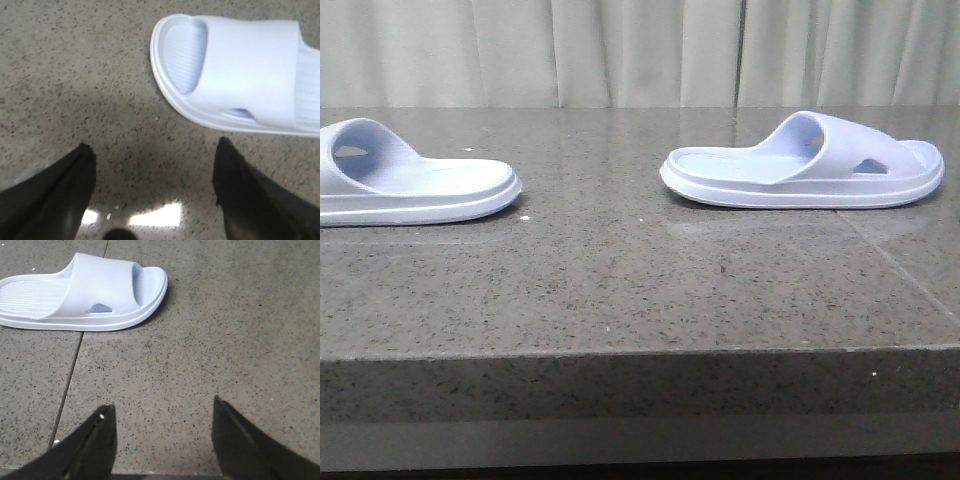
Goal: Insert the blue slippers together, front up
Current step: 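Lower the left gripper and grasp the heel of the nearer slipper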
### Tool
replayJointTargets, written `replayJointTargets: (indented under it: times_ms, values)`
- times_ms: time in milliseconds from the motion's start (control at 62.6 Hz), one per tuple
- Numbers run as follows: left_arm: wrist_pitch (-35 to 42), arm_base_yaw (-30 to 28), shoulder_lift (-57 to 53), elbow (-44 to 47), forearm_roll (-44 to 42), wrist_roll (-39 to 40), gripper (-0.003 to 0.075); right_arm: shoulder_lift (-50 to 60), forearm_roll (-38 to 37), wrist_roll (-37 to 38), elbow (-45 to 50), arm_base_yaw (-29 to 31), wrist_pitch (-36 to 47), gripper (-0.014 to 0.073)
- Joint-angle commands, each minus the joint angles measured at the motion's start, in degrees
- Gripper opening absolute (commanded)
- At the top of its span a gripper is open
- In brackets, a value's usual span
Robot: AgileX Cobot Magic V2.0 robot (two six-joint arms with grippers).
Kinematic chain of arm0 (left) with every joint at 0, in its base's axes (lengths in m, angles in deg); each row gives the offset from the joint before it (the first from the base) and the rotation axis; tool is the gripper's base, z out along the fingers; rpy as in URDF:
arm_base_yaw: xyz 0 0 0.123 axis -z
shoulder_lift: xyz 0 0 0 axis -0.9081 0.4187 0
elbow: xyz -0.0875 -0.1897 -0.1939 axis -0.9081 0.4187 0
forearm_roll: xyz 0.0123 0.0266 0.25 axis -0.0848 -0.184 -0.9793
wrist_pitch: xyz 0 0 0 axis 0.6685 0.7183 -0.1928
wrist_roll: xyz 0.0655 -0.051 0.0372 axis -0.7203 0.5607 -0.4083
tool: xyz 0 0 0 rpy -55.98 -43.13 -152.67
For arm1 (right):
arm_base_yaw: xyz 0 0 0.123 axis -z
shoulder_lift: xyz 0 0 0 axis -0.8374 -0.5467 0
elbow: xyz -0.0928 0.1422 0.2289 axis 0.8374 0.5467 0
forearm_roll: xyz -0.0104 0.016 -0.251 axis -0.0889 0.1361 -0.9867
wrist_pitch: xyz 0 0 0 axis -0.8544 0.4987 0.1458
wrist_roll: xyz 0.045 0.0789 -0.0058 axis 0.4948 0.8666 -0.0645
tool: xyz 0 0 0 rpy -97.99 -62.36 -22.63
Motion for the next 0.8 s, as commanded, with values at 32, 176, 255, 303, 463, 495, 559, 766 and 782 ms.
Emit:
replayJointTargets:
  times_ms: [32,176,255,303,463,495,559,766,782]
  values:
    - [2.54,-6.43,3.67,-2.22,17.25,-11.32,0.0482,-0.77,-0.71,-0.21,-1.7,0.35,3.58,0.0449]
    - [1.9,-10.31,8.43,-2.72,27.74,-17.98,0.0365,-0.77,-0.71,-0.21,-1.7,0.35,3.58,0.0449]
    - [1.48,-10.44,10.84,-3.45,28.52,-19.07,0.0311,-0.77,-0.71,-0.21,-1.7,0.35,3.58,0.0449]
    - [1.39,-10.44,12.37,-4.05,28.63,-19.18,0.0302,-0.77,-0.71,-0.21,-1.7,0.35,3.58,0.0449]
    - [1.36,-10.44,17.17,-5.36,32.85,-22.17,0.0302,-0.77,-0.71,-0.21,-1.7,0.35,3.58,0.0449]
    - [1.26,-10.44,18.22,-5.64,33.38,-22.31,0.0302,-0.77,-0.71,-0.21,-1.7,0.35,3.58,0.0449]
    - [1.26,-10.31,19.95,-6.55,33.62,-23.12,0.0302,-0.77,-0.71,-0.21,-1.7,0.35,3.58,0.0449]
    - [1.42,-8.09,24.96,-9.84,33.51,-23.39,0.0302,-0.77,-0.71,-0.21,-1.7,0.35,3.58,0.0449]
    - [1.42,-7.81,25.44,-10.04,33.52,-23.39,0.0302,-0.77,-0.71,-0.21,-1.7,0.35,3.58,0.0449]
